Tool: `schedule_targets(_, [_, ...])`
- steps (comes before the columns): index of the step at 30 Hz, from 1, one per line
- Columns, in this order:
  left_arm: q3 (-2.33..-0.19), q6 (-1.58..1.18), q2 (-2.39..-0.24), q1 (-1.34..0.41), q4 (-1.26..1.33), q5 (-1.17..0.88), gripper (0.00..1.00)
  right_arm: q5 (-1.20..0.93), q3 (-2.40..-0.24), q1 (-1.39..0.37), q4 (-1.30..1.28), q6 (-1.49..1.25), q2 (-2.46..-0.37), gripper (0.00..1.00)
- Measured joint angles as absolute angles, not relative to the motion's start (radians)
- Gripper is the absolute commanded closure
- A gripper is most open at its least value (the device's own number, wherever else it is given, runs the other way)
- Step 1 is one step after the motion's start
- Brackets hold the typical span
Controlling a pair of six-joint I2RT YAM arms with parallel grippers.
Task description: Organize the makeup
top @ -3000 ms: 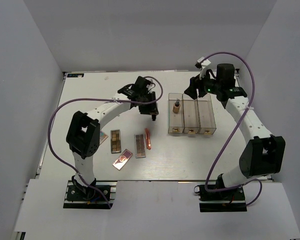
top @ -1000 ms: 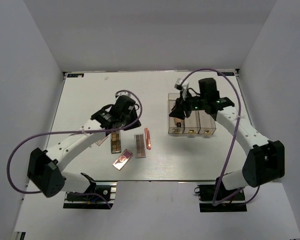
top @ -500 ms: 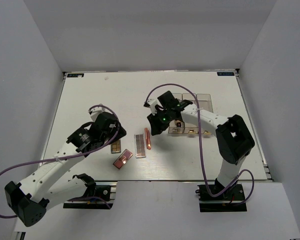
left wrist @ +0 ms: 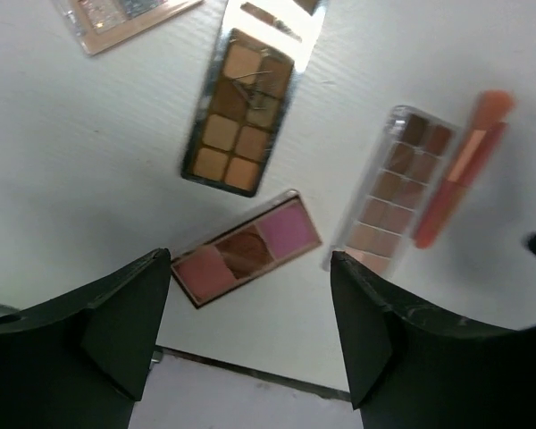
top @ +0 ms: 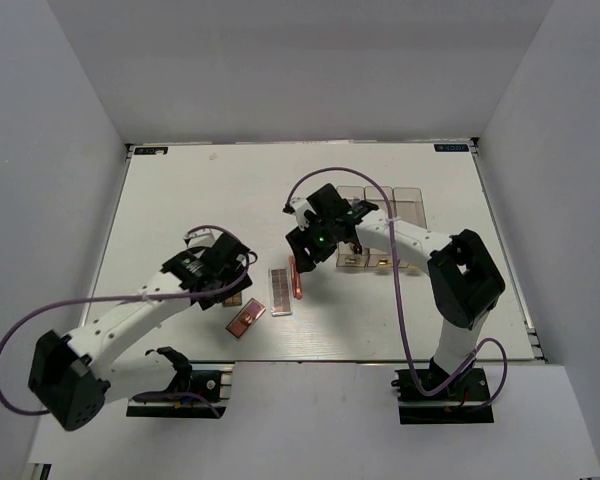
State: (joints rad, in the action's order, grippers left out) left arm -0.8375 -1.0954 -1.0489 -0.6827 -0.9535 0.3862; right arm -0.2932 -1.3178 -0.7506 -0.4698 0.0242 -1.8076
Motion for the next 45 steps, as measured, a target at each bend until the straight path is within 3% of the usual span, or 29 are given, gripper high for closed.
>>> schedule_targets(3, [-0.842, -1.077, -1.180, -0.676, -0.959, 0.400, 0.15, -0.289, -1.332, -0.747, -0.470, 0.030, -1.808, 0.26])
schedule_targets(8, [-0.845, -0.987, -1.323, -0.609, -0.901, 0.379, 0.14, -0.280, -1.354, -0.734, -0.468, 0.034, -1.805, 0.25])
schedule_targets(28, [-0.932, -0.601, -1.593, -0.410, -0.657, 0.205, 0.12, -0.271, -1.353, -0.620, -0.470, 0.037, -1.740, 0.24])
schedule_targets(32, [-0.938, -0.571, -1.628, -0.392, -0.646, 0.187, 0.21, -0.271, -1.353, -0.601, -0.470, 0.037, -1.738, 0.24])
schedule_targets(42, [-0.938, -0.545, -1.632, -0.385, -0.607, 0.119, 0.58, -0.281, -1.355, -0.548, -0.470, 0.041, -1.712, 0.24])
schedule_targets(45, [-0.941, -0.546, -1.631, -0.383, -0.602, 0.098, 0.66, -0.299, -1.369, -0.533, -0.472, 0.052, -1.710, 0.30])
